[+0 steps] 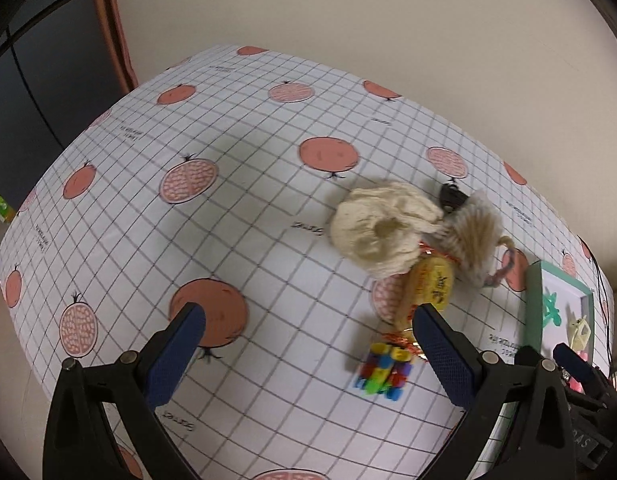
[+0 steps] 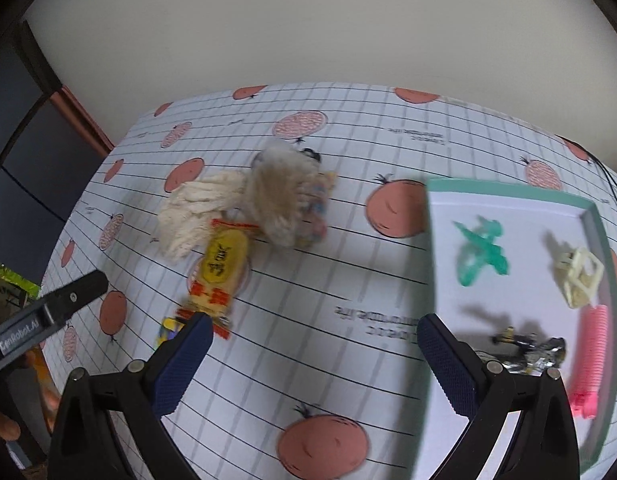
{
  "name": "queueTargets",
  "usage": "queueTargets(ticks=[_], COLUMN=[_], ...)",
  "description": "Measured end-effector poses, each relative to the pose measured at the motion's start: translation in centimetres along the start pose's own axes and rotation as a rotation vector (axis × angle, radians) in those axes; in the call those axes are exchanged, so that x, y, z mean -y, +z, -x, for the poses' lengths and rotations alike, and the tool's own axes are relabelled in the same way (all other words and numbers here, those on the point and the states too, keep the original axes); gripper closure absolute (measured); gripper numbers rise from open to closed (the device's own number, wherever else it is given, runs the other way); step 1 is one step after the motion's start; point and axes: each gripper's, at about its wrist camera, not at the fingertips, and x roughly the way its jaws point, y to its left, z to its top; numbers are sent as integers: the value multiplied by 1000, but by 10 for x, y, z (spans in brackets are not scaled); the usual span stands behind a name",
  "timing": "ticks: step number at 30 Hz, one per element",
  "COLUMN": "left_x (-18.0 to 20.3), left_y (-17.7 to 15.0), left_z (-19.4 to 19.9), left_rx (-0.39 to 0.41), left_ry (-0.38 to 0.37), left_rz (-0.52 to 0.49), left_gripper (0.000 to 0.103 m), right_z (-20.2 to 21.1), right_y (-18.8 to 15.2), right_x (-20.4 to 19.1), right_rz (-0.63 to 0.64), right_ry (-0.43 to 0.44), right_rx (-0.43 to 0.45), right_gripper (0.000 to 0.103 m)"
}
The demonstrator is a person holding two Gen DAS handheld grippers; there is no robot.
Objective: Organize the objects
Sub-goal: 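Grasp the yellow candy packet with the right gripper while the left gripper grasps the multicolour block toy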
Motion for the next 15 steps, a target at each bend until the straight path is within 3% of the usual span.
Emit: queueTargets(ticks=[9,15], left_x=[-12,14], left_y=[-6,-18], left_z=[-14,-32], left_rx=[-51,-116], left_ry=[6,-17], left_rz=[25,-68], left_gripper=[0,0], right_z=[-8,-14], right_y=[6,6], right_x=[-9,-1], right_rz=[-37,-62], right_ry=[5,-9], right_rx=[68,55], right_gripper=[2,2])
